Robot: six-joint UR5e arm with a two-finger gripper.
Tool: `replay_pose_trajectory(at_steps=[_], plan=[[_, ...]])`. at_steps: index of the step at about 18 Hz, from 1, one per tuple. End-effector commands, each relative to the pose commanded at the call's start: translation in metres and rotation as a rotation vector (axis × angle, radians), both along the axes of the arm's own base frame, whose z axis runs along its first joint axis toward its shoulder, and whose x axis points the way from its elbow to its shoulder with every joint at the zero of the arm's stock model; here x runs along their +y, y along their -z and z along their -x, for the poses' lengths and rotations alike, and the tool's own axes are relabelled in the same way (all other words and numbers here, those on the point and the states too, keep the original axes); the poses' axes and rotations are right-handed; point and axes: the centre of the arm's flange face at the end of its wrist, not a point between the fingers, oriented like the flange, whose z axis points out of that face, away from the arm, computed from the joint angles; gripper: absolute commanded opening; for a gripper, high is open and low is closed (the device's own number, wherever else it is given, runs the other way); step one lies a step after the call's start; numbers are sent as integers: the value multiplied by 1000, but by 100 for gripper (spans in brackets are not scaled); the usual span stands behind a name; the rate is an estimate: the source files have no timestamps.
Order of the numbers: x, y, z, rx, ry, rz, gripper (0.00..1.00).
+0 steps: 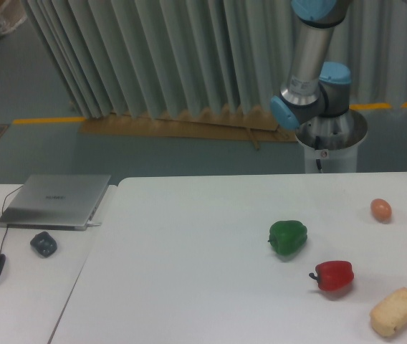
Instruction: Place the yellow pepper on the table
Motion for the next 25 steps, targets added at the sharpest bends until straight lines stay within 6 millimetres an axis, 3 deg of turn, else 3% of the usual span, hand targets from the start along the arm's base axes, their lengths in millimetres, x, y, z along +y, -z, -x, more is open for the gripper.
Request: replay_pose_trajectory(at_steps=[3, 6, 9, 16, 22, 25], plan=[[0, 11, 20, -32, -187, -138, 100], [-26, 16, 45, -89, -320, -276, 100], [-38, 32, 56, -102, -347, -279, 100], [-35, 62, 69, -115, -356, -274, 100], [-36, 70, 80, -113, -360, -271, 100], [-33, 86, 85, -108, -356, -272, 100]])
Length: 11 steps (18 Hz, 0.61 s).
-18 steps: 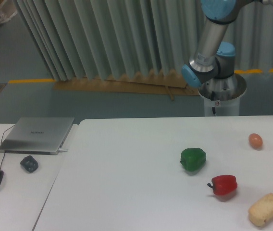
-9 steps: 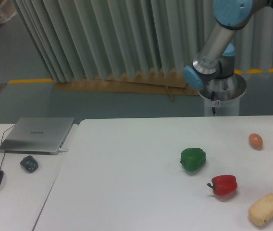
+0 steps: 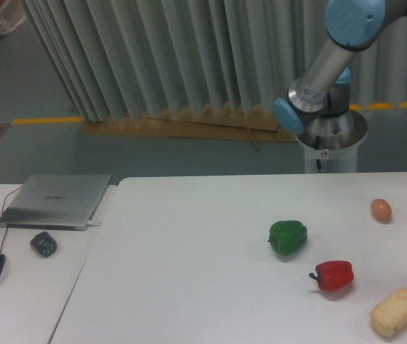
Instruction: Place the yellow pepper on the table
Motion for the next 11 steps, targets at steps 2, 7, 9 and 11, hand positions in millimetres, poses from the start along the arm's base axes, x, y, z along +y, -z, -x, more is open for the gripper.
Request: replay_pose_trajectory(at_steps=[2, 7, 9, 11], plan=[[0, 2, 2, 7, 0, -1, 100], [4, 12, 2, -4, 3, 4, 100], [5, 14, 1, -6, 0, 13, 100], [5, 20, 2, -1, -19, 26, 100]])
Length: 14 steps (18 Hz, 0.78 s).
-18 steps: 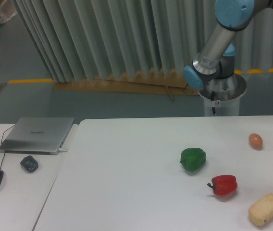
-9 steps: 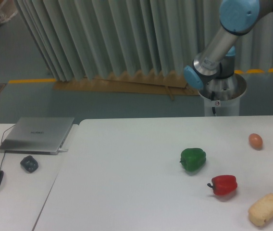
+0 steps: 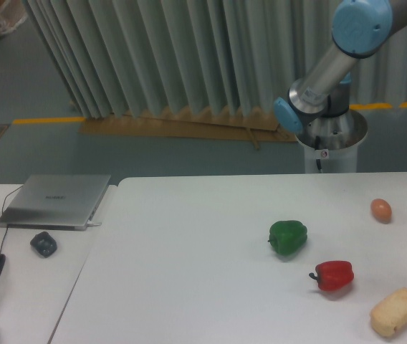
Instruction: Place the yellow pepper on the table
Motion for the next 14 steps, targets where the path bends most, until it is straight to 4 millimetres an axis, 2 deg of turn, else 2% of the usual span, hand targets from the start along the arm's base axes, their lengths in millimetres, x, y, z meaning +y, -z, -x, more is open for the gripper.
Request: replay_pose_trajectory(at_steps=[9, 14], plan=[[9, 13, -5, -10, 5, 11, 100], [10, 15, -5, -11, 7, 12, 100]])
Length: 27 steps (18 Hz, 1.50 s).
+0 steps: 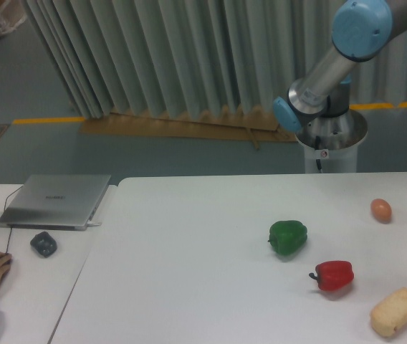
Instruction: Place the yellow pepper on the table
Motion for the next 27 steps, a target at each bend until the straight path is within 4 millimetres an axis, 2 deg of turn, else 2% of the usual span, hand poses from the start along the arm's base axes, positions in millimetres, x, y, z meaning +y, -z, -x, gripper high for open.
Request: replay_pose_trajectory(at_steps=[7, 10, 13, 17, 20, 22, 27], plan=[[0, 1, 0, -1, 1, 1, 100], [-1, 1, 1, 1, 7, 3, 90], [-2, 0, 1, 4, 8, 4, 69], [-3, 0, 1, 4, 6, 4, 63], [-4, -3, 1, 8, 5, 3, 62], [-6, -13, 0, 18, -3, -3, 62], [-1, -52, -10, 55, -14, -40, 62]])
